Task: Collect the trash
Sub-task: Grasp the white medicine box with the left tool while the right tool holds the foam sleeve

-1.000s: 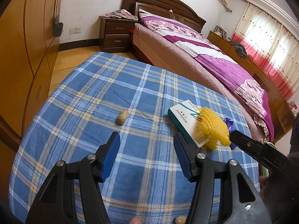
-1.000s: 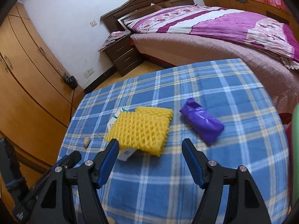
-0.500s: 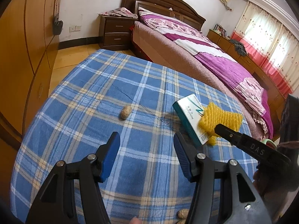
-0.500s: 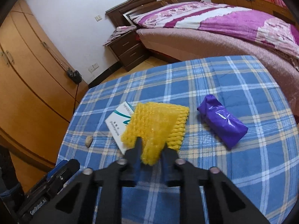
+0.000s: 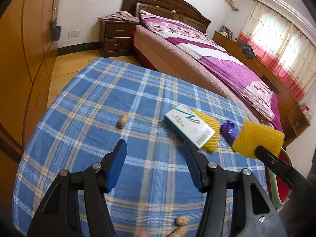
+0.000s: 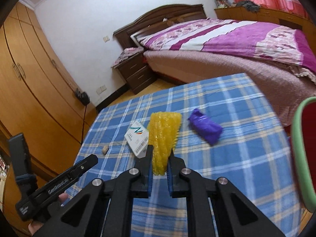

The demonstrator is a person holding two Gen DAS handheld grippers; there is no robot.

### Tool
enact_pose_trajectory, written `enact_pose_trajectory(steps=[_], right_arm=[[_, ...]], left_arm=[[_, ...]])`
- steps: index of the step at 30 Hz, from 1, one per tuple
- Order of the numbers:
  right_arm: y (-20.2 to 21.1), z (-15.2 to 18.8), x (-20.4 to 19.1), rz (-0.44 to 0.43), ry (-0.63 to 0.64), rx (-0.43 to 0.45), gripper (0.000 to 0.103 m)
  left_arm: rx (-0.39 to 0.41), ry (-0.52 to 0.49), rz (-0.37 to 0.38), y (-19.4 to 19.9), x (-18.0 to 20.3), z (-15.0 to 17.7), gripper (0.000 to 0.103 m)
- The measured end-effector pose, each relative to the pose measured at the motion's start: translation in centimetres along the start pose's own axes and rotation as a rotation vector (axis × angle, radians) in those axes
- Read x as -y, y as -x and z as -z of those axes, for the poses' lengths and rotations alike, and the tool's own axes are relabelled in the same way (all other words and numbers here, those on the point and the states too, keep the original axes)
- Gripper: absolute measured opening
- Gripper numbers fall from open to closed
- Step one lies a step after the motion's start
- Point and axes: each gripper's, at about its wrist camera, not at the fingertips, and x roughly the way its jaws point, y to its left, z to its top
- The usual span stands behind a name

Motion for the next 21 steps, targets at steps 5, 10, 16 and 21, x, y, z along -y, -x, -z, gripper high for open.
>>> enact_pose_trajectory(steps=[5, 10, 16, 21], right_arm=[[2.7, 0.0, 1.6, 0.027, -0.022, 0.051, 0.013], [4.6, 0.1, 3.5, 0.046, -0.048, 0.082, 0.013], [5.7, 0.5, 6.2, 0.076, -0.104, 0.094, 0.013], [5.9, 1.0, 8.2, 0.084, -0.148, 0.094, 0.013]], left_arm=[[-0.040, -0.032, 0.025, -1.4, 2.3, -0.8, 0.059], [-0.069, -0.013, 0.027, -3.2, 3.7, -1.6, 0.073], [-0.082, -0.028, -0.015, -5.6, 5.4, -2.0, 0.078], [-0.110, -0.006, -0.068, -7.5, 5.9, -1.8, 0.090]])
